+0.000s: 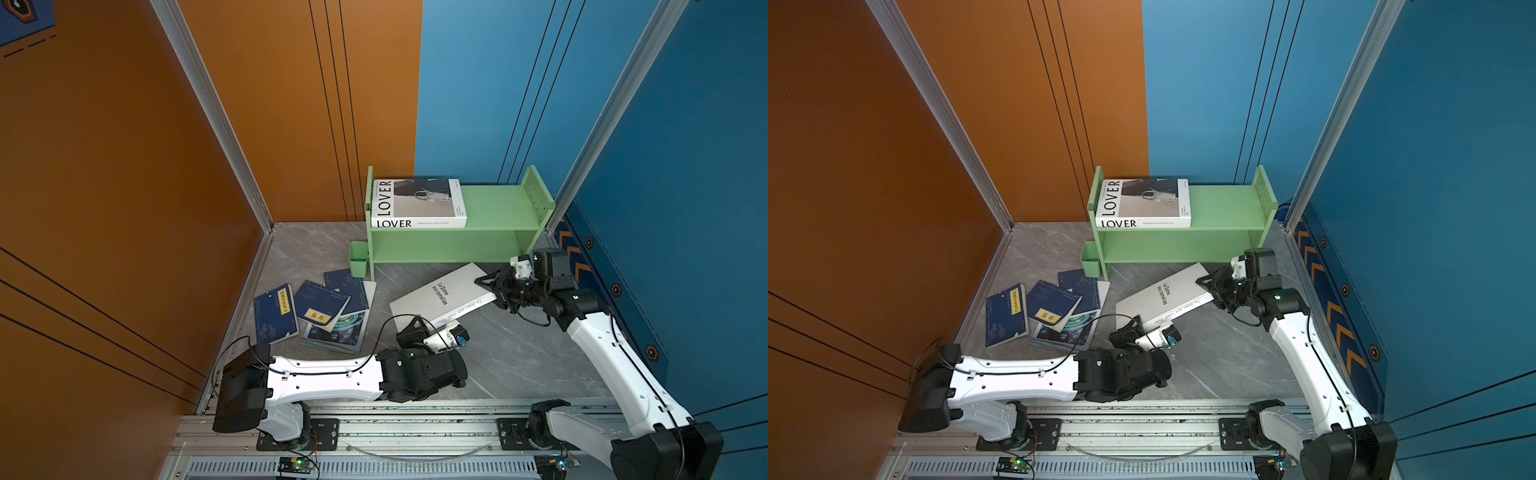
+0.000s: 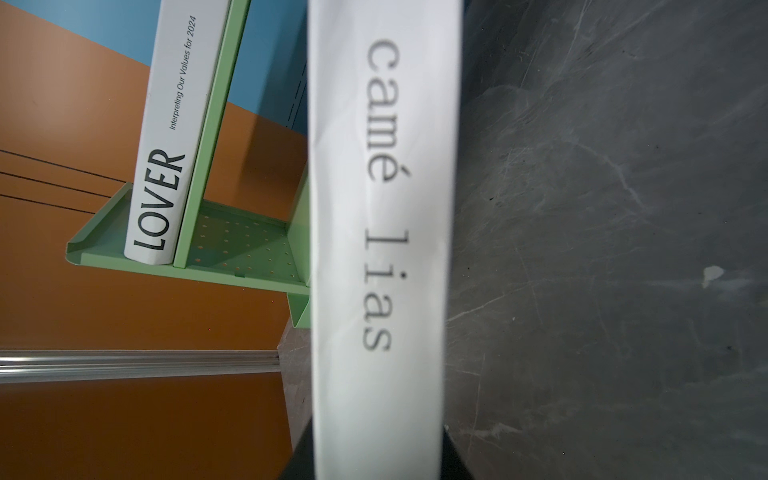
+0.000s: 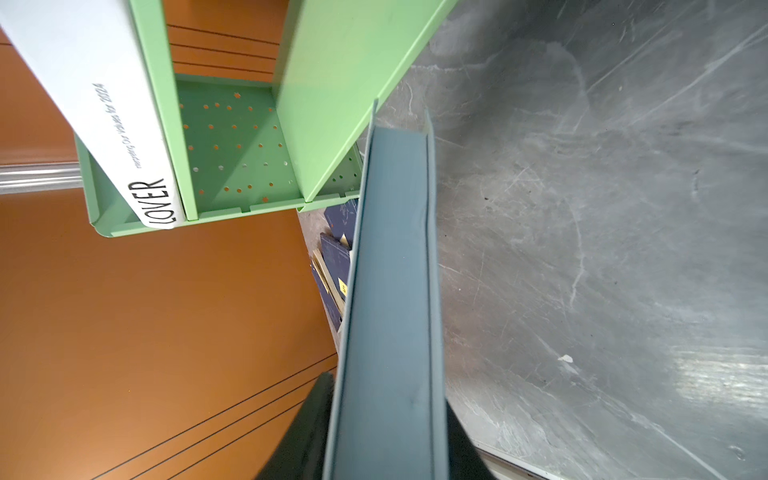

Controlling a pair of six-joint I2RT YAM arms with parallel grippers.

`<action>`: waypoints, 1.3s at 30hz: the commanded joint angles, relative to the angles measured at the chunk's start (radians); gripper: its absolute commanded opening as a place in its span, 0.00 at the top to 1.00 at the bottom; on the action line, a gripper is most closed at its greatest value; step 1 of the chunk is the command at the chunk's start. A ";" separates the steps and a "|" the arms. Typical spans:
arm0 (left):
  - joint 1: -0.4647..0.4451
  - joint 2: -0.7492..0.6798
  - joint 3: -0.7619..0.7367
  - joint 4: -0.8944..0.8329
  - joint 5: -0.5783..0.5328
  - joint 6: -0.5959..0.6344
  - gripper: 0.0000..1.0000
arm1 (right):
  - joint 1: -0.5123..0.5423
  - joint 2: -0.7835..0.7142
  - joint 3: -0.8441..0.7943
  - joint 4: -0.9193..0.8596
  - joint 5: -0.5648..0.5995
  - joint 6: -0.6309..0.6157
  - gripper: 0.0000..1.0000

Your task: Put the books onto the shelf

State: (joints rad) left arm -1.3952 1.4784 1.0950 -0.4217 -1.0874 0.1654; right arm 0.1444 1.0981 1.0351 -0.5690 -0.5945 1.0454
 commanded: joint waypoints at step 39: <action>1.152 -0.578 -0.176 0.436 1.390 -0.857 0.02 | -0.002 -0.023 0.463 0.434 0.282 0.087 0.72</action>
State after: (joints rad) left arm -0.2848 0.8749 0.8673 -0.0830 0.2047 -0.6296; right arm 0.0582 0.9852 1.4803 -0.3332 -0.4473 1.1645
